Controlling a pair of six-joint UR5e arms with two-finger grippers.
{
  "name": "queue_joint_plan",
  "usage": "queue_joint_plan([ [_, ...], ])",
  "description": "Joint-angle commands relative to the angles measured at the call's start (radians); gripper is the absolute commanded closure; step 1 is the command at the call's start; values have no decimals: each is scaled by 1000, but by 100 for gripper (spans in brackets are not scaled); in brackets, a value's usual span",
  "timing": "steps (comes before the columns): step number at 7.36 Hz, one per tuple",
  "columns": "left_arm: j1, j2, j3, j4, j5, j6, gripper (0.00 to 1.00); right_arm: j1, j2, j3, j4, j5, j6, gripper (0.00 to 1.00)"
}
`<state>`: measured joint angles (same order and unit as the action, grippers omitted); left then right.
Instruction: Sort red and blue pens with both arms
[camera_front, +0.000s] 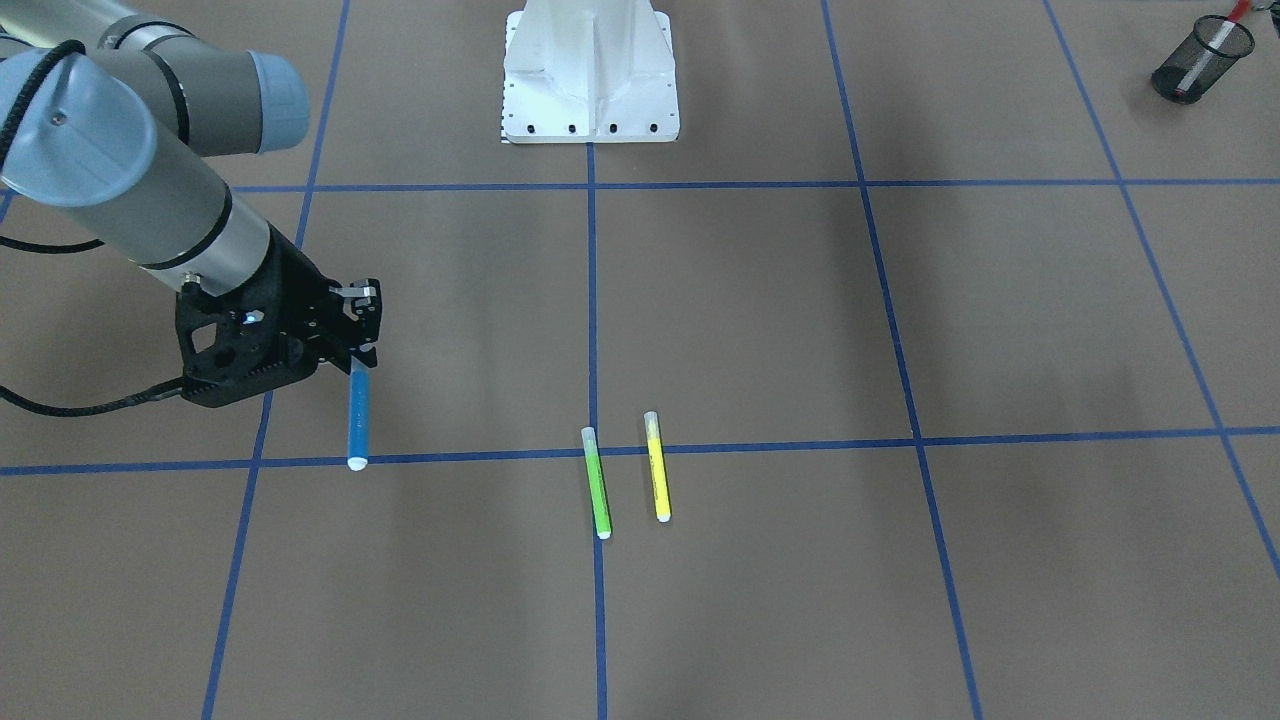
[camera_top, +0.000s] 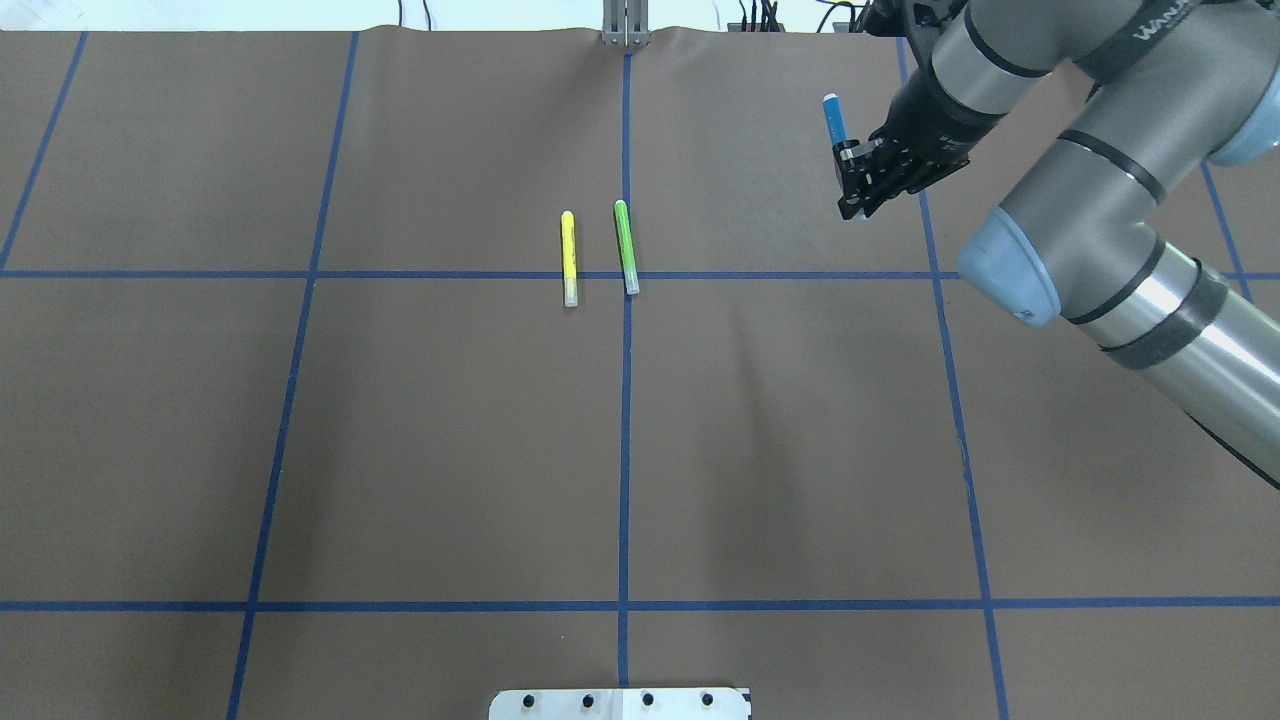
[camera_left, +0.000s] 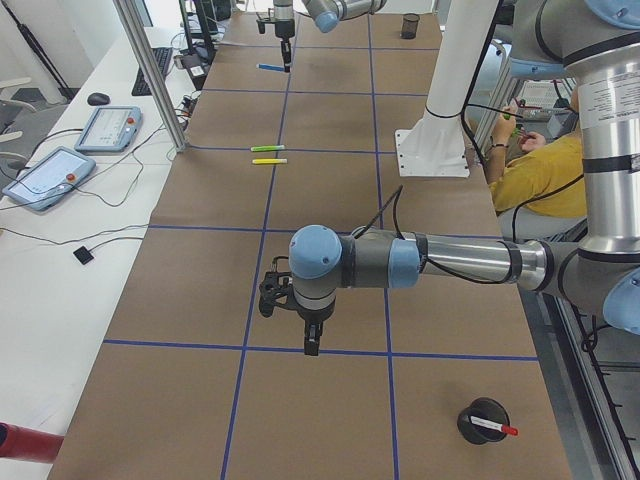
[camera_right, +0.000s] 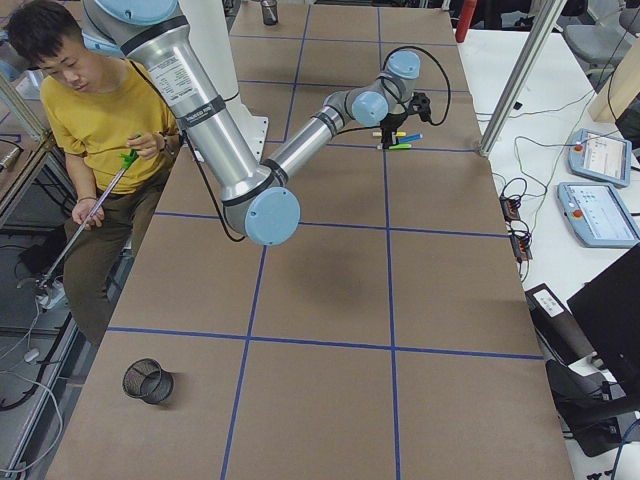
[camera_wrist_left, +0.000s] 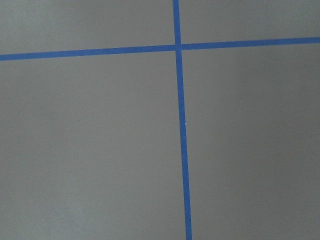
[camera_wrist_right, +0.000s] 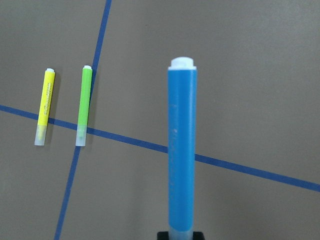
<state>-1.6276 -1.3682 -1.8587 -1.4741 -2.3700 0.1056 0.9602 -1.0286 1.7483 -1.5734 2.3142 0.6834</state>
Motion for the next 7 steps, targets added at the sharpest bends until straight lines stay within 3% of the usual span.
queue_joint_plan([
  [1, 0, -2, -2, 0, 0, 0, 0, 24, -147, 171, -154, -4, -187, 100],
  [2, 0, -2, -4, 0, 0, 0, 0, 46, -175, 277, -366, -24, -328, 100],
  [4, 0, -2, -4, 0, 0, 0, 0, 61, -182, 452, -795, -228, -647, 100],
  [5, 0, -2, -5, -3, 0, 0, 0, 61, -211, 506, -915, -315, -771, 100],
  [7, 0, 3, -1, -25, 0, -1, 0, 66, -421, 589, -930, -421, -953, 100],
])
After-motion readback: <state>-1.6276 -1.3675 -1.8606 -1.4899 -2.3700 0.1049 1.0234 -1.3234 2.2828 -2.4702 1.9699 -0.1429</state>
